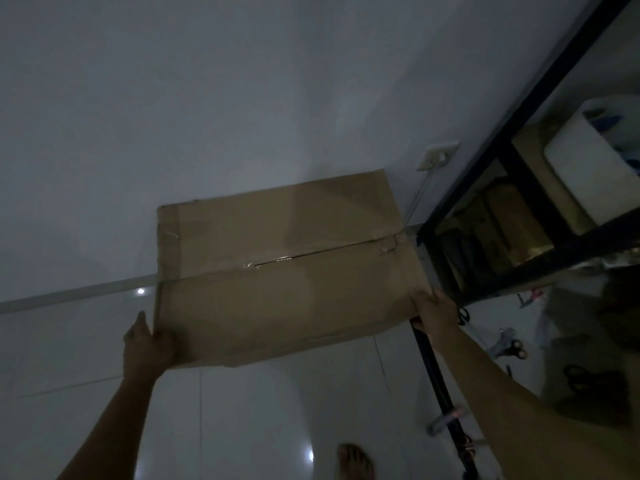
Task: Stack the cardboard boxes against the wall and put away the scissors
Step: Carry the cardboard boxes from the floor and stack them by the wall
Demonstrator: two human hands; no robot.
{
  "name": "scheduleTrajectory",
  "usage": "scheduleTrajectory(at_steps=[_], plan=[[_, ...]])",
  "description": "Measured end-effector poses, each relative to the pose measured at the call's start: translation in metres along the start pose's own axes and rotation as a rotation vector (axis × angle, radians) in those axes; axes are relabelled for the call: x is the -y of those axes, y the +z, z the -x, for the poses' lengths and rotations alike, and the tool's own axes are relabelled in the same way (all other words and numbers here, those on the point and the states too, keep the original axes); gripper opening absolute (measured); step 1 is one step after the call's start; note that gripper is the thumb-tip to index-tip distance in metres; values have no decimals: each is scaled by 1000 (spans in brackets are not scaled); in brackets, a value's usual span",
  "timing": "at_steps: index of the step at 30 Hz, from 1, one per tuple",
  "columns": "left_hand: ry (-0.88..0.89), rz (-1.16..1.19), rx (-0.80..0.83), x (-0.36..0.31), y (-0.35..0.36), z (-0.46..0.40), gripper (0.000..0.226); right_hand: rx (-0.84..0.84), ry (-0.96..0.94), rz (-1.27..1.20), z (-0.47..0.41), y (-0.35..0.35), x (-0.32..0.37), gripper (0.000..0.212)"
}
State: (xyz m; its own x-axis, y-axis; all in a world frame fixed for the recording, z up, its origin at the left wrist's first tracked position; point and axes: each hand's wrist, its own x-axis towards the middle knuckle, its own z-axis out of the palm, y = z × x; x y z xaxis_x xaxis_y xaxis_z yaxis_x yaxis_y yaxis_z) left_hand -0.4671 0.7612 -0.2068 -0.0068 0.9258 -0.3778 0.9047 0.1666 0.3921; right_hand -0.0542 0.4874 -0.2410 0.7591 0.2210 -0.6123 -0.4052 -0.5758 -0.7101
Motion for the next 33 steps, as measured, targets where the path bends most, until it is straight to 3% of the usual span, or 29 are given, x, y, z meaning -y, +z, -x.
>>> scheduleTrajectory(at_steps=[2, 4, 8, 11, 14, 15, 19, 20, 23, 26, 30, 33], plan=[[134, -148, -125, -15, -7, 22, 63, -5, -94, 183, 17, -10, 8, 69], [434, -244, -104, -31, -9, 57, 47, 3, -147, 285, 49, -28, 17, 70], [757, -209, 506, -78, -9, 139, 28, 150, -187, 526, 123, -87, 11, 53], [901, -289, 609, -110, -12, 219, 32, 64, -166, 629, 191, -150, -18, 59], [1038, -276, 676, -140, -9, 311, 63, 4, -124, 633, 255, -222, -51, 61], [1096, -265, 684, -148, -5, 340, 60, -23, -106, 617, 280, -246, -57, 62], [1168, -263, 808, -187, 4, 449, 27, -148, 26, 498, 342, -336, -89, 80], [1212, -248, 816, -197, 8, 477, 26, -188, 65, 481, 360, -361, -92, 87], [1264, -276, 906, -228, 23, 560, 29, -299, 143, 351, 385, -437, -117, 62], [1228, -274, 1005, -248, 45, 612, 34, -345, 150, 296, 390, -495, -140, 80], [1192, -268, 1019, -266, 82, 670, 35, -474, 141, 238, 386, -565, -167, 71], [1076, -231, 1040, -281, 125, 705, 38, -466, 126, 226, 355, -620, -187, 75]])
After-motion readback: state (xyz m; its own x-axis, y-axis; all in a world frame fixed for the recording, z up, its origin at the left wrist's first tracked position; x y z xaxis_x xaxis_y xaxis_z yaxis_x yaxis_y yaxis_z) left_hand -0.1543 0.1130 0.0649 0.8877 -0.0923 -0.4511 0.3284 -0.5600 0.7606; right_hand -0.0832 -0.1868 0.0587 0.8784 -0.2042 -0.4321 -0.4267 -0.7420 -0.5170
